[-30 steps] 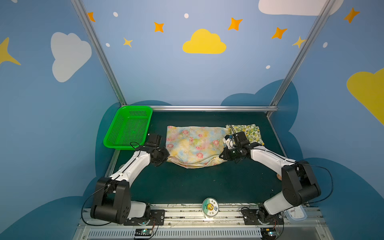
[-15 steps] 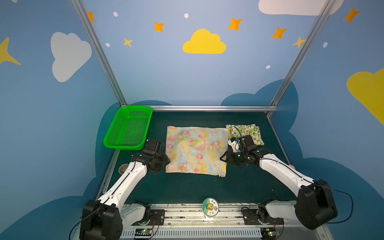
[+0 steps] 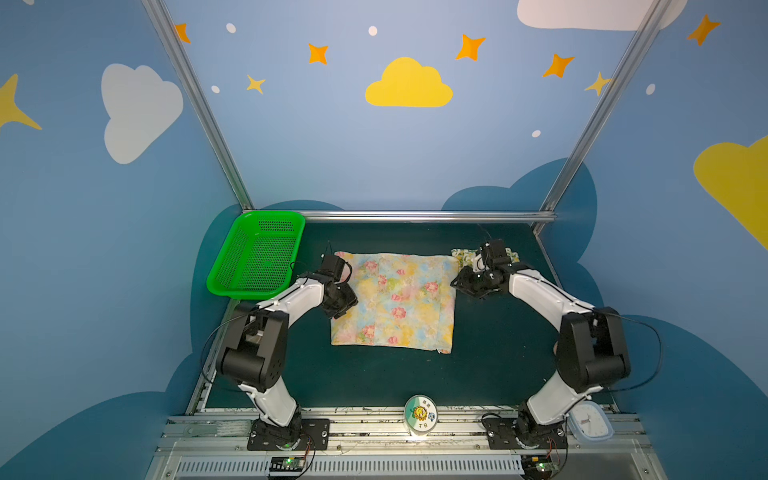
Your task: Fold and stack the skirts
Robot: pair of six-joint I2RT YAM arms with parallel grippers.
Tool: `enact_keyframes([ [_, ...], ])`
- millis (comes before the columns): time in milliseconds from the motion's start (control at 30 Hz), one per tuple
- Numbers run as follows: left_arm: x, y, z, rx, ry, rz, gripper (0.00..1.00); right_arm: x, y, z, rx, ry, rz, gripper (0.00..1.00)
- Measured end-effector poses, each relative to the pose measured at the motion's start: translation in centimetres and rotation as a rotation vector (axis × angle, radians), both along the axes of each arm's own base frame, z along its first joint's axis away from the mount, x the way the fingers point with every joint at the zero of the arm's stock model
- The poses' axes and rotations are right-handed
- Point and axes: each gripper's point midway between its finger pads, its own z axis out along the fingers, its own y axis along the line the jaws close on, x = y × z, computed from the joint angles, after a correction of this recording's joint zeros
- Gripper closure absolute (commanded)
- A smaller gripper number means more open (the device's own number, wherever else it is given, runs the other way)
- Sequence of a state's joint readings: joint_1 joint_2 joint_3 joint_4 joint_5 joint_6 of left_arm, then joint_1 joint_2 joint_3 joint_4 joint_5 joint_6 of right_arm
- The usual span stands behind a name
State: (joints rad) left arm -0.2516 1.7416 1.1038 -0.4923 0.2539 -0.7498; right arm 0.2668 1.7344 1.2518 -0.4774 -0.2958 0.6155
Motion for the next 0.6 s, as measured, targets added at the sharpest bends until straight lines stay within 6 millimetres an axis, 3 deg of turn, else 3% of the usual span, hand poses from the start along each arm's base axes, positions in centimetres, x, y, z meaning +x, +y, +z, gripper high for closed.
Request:
enact_keyframes([
  [200,-0.3,0.5,-0.4,0.043,0.073,0.016,0.54,1.7,1.7,-2.1,0.003,0.088,0.015,0.73],
  [433,-3.0,2.1,-2.8,0.106,0.143,0.032,0.54,1.0,2.9,-4.4,-0.031,0.121,0.052,0.76],
  [600,-3.7,2.2,-2.8,0.092,0.113,0.048,0.54,-0.1,3.7,-6.3,-0.056,0.178,0.079,0.76],
])
